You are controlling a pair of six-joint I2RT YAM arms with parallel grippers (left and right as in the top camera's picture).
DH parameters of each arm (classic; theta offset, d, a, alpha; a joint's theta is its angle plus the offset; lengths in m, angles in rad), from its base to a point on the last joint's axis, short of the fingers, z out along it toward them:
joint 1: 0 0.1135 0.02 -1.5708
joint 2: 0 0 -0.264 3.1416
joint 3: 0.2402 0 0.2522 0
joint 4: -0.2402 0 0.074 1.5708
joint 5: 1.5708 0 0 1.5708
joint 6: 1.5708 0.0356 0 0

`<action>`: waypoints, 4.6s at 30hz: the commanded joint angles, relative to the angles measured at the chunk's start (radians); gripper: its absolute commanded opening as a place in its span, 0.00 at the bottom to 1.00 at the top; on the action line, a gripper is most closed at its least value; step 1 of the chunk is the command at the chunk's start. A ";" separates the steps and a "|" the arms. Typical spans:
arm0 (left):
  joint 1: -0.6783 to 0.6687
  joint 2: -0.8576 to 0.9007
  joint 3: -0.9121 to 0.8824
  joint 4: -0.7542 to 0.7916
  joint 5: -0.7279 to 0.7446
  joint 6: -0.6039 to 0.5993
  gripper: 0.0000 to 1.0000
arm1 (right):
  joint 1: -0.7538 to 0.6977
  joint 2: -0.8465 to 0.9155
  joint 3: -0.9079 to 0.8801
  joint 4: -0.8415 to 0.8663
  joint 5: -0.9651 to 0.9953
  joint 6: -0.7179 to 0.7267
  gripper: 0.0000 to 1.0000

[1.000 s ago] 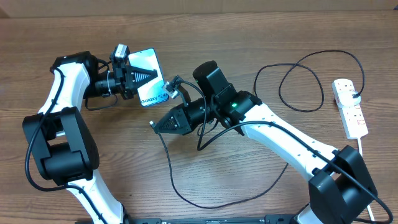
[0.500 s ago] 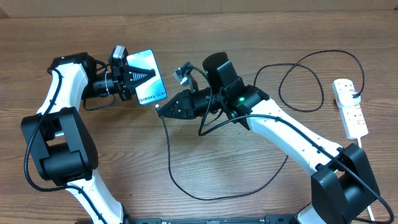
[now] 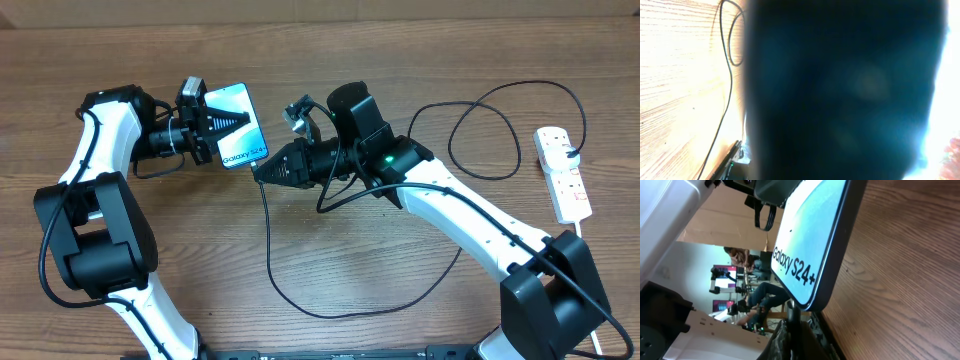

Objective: Plug charger to phone and switch on socket

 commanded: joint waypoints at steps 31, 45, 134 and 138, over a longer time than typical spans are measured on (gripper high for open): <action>0.003 -0.014 0.001 0.005 0.049 0.009 0.04 | 0.039 -0.014 0.018 0.058 0.087 0.109 0.04; 0.004 -0.014 0.001 0.005 0.049 0.010 0.04 | 0.009 -0.014 0.017 0.028 0.121 0.132 0.04; 0.005 -0.014 0.001 0.064 0.049 -0.051 0.05 | 0.037 -0.014 0.017 0.051 0.077 0.183 0.04; 0.005 -0.014 0.001 0.064 0.049 -0.051 0.04 | 0.037 -0.014 0.017 0.042 0.078 0.183 0.04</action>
